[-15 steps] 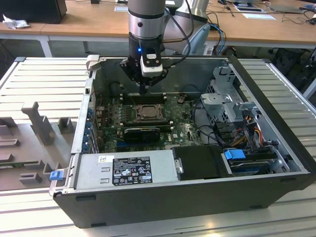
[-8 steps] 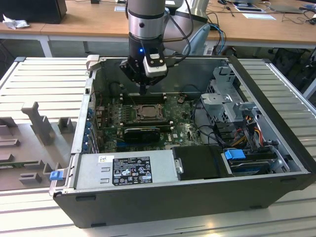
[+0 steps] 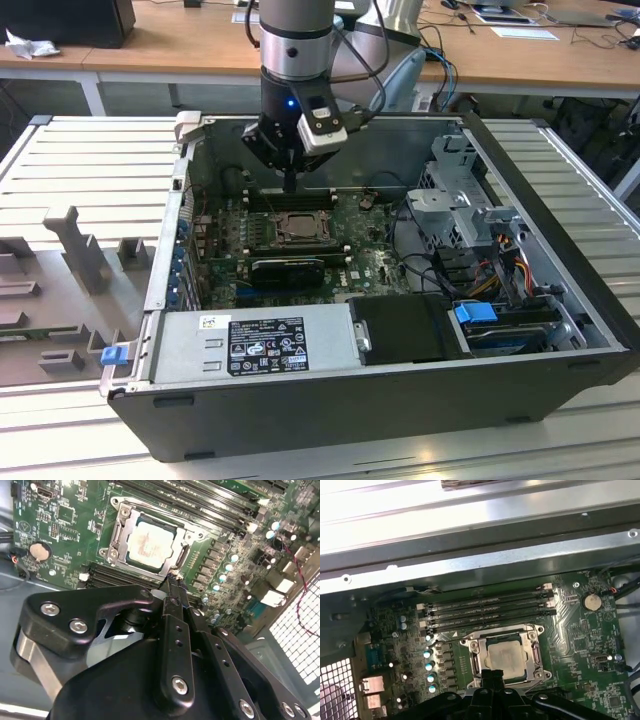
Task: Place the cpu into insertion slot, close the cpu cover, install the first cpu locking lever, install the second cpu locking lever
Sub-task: 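Install the first cpu locking lever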
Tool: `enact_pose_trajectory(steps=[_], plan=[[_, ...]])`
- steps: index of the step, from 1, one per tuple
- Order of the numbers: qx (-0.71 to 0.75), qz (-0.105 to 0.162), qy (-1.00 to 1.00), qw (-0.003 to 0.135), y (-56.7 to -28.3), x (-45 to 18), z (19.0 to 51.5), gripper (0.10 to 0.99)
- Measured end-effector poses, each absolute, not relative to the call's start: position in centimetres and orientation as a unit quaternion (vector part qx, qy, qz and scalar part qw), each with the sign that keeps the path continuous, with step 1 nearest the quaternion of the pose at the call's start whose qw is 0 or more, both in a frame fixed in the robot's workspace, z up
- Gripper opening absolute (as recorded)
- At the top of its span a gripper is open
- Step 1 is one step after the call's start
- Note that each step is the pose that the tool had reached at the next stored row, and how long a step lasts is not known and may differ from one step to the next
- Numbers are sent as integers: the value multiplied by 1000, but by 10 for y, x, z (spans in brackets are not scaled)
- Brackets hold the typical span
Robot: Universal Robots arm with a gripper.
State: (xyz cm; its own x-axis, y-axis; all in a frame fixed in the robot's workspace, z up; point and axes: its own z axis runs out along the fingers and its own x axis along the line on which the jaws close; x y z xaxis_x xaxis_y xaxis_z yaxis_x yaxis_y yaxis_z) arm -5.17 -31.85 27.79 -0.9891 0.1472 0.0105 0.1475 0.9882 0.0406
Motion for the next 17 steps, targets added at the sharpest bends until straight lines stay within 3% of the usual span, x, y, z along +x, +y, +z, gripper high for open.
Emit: enact_pose_trajectory(steps=[17], plan=[[20,-22,-1000,1,-319,-68,273,106]])
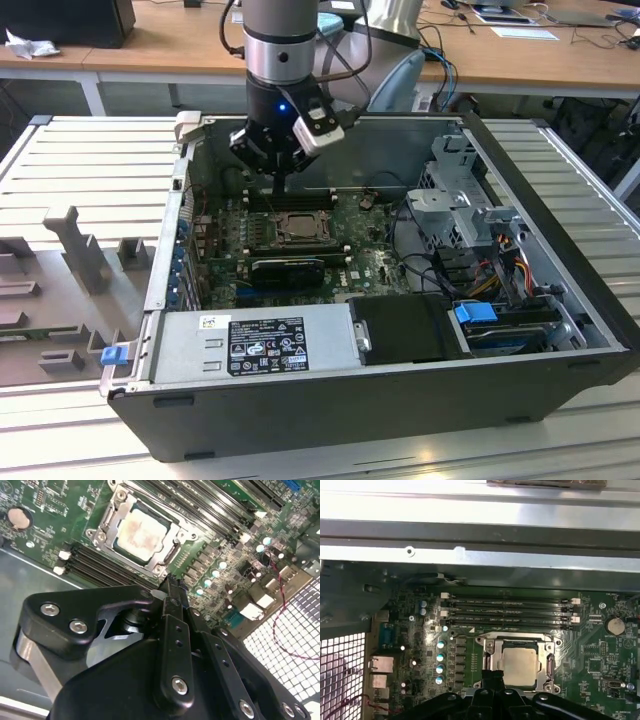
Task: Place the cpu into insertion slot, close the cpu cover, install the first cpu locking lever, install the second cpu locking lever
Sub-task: 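Install the first cpu locking lever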
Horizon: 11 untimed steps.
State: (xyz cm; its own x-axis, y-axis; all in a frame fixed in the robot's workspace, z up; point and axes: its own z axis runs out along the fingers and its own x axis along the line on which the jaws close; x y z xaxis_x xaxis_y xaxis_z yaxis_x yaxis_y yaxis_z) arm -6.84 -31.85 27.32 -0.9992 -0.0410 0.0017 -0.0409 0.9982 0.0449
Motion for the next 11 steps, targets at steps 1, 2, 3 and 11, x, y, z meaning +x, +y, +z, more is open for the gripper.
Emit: enact_pose_trajectory(steps=[1,2,3,11], plan=[[21,-22,-1000,0,-319,-72,273,106],[21,-22,-1000,-1,-319,-76,272,106],[21,-22,-1000,-3,-318,-78,272,106],[23,-23,-999,-4,-319,-101,265,106]])
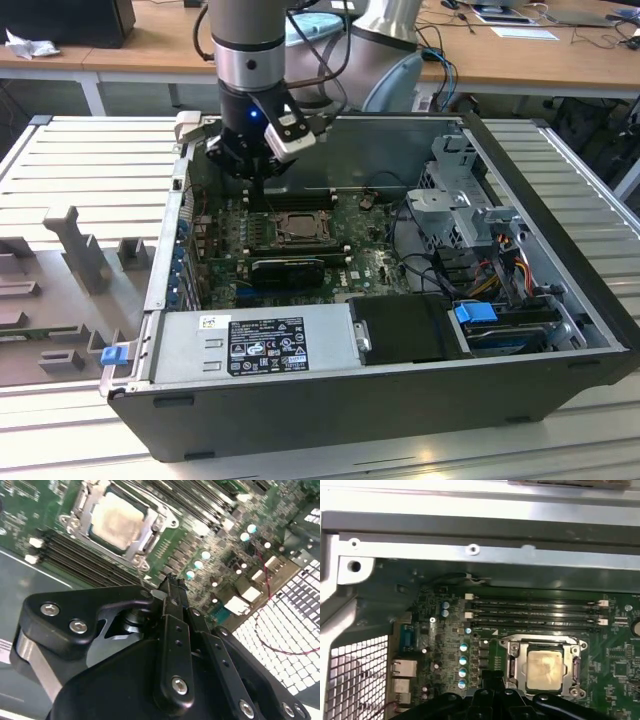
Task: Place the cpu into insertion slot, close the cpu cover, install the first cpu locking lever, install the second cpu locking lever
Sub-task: 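Install the first cpu locking lever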
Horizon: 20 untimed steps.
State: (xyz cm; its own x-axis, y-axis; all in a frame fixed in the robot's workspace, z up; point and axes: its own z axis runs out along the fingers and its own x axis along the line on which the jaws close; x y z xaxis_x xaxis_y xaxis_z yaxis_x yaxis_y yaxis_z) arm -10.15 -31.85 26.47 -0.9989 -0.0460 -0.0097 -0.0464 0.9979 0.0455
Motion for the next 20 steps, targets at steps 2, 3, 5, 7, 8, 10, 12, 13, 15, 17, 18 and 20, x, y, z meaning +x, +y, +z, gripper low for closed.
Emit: enact_pose_trajectory(steps=[2,3,5,7,8,10,12,13,15,17,18,20], plan=[[-24,23,999,4,-318,-108,263,106],[-24,23,999,4,-318,-111,262,106],[-25,23,999,4,-316,-114,260,106],[-25,23,999,4,-312,-115,259,106],[-25,23,999,4,-308,-115,258,106],[-27,23,999,4,-296,-115,256,106],[-28,23,999,4,-291,-114,256,106],[-28,23,999,4,-290,-111,256,106],[-28,23,999,4,-290,-110,256,106],[-28,23,999,4,-289,-106,256,106],[-28,23,999,4,-289,-104,256,106],[-28,23,999,4,-289,-102,256,106]])
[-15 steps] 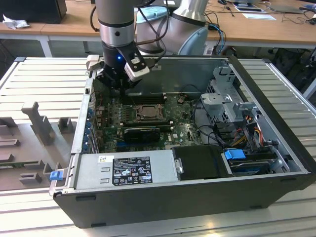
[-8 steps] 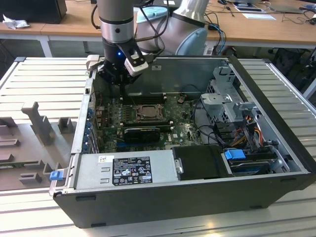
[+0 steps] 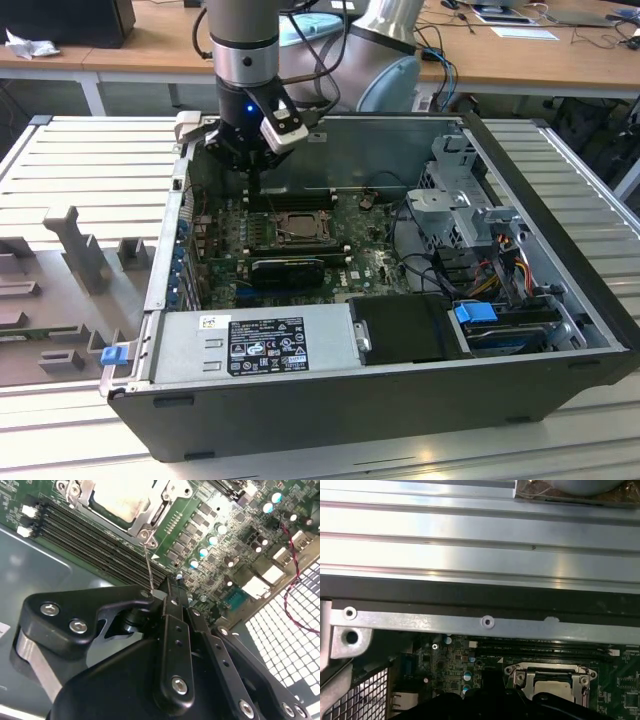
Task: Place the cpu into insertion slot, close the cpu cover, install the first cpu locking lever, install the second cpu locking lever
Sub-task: 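Install the first cpu locking lever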
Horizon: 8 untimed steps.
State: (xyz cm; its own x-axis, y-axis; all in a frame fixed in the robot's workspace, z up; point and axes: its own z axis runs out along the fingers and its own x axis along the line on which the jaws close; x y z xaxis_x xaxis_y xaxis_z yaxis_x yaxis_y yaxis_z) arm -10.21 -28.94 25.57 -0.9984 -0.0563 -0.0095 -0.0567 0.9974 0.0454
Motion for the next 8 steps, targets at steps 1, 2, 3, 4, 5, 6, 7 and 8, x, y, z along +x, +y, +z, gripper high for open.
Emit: enact_pose_trajectory(steps=[1,2,3,4,5,6,7,8], plan=[[-28,23,999,4,-289,-100,256,106],[-28,23,999,4,-289,-99,256,106],[-28,23,999,4,-289,-98,256,106],[-28,23,999,4,-289,-96,256,106],[-28,23,999,4,-289,-93,256,106],[-28,23,999,4,-289,-90,256,106],[-28,23,999,4,-289,-85,256,106],[-28,23,999,4,-289,-80,255,106]])
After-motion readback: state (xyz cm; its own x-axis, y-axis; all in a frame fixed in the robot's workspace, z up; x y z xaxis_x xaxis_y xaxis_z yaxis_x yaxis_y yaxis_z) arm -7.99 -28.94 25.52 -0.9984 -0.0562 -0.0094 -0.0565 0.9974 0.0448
